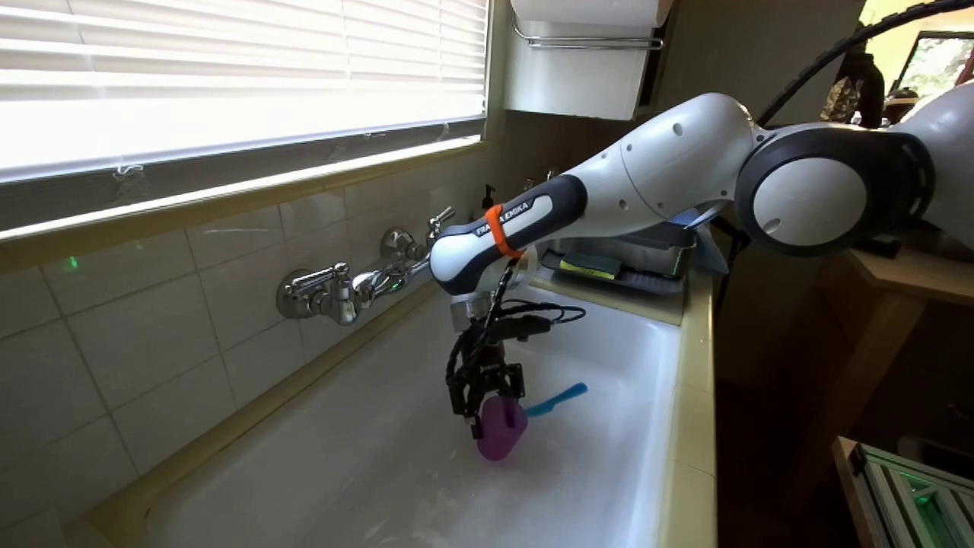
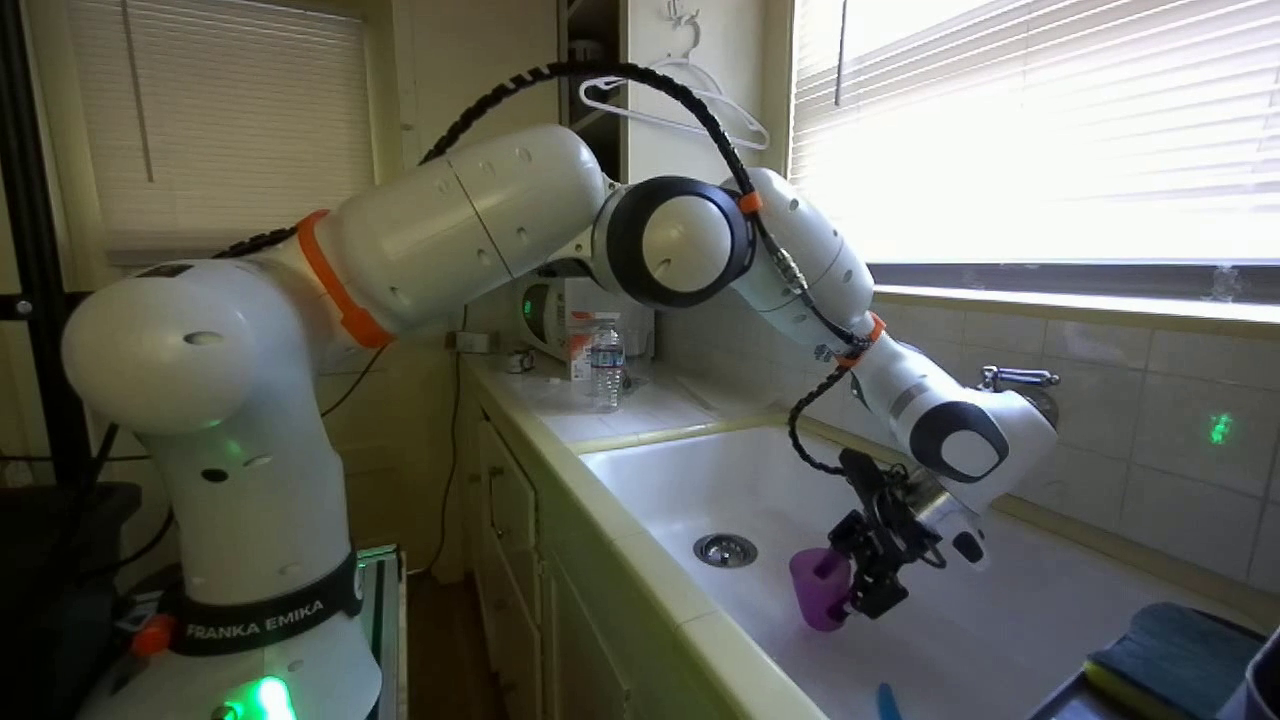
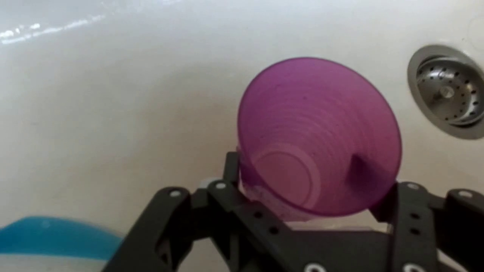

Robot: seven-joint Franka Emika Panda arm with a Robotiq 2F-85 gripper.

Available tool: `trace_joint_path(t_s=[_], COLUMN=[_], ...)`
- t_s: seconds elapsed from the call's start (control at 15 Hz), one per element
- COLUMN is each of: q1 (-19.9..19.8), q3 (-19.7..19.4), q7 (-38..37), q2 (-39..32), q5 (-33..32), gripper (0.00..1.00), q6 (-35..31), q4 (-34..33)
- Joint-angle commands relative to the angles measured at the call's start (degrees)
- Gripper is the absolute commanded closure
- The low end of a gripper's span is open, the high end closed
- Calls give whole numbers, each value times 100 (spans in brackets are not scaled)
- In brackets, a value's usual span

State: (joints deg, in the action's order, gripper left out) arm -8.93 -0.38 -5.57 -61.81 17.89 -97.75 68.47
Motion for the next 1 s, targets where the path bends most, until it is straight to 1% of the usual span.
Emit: trace_joint_path(t_s=[0.0, 0.13, 0.4, 0.6, 0.93], q1=[262, 367, 640, 841, 1081], q3=[-246, -331, -541, -719, -903], q7=[-114, -267, -679, -1051, -1523], q2=[495, 675, 1094, 1329, 1666], q5=[-218, -388, -672, -900, -1080], gripper=[51, 51, 51, 51, 51], q6=[-1070, -1837, -3146, -3686, -4134], q4=[809, 1169, 2003, 2516, 3235])
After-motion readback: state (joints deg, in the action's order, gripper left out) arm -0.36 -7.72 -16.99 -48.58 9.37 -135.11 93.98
